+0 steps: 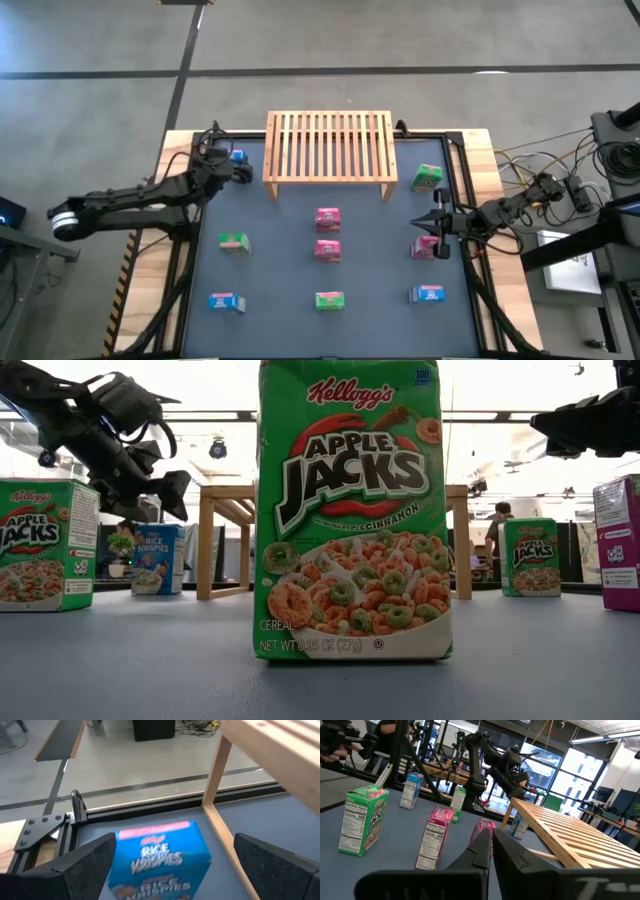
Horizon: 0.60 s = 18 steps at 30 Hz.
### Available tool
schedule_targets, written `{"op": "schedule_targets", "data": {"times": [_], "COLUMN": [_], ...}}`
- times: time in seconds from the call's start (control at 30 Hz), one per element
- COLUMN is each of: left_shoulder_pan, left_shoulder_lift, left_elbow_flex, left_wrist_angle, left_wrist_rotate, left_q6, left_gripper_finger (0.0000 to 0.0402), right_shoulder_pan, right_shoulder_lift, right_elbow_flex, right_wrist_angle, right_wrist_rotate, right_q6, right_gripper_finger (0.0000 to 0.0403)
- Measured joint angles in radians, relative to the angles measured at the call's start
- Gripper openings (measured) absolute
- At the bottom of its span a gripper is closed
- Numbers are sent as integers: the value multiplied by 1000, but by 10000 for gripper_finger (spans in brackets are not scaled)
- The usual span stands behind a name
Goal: Stack cereal on shelf
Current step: Put the top blue cereal box on the shelf
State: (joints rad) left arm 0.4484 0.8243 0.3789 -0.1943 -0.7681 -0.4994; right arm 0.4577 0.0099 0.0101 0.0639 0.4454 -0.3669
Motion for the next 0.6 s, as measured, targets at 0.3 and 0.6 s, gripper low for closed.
{"op": "schedule_targets", "data": {"times": [0.3, 0.6], "left_shoulder_pan": [0, -3], "left_shoulder_lift": [-21, -17], "left_elbow_flex": [36, -2], "left_wrist_angle": [-91, -123], "left_wrist_rotate": [2, 2], "left_q6": [-27, -128], "left_gripper_finger": [399, 400], "right_shoulder_pan": [0, 0], "right_shoulder_lift": [0, 0], "right_elbow_flex": [0, 0], "right_wrist_angle": [0, 0], "right_wrist_rotate": [0, 0], "right_q6": [0, 0], "right_gripper_finger": [9, 9]}}
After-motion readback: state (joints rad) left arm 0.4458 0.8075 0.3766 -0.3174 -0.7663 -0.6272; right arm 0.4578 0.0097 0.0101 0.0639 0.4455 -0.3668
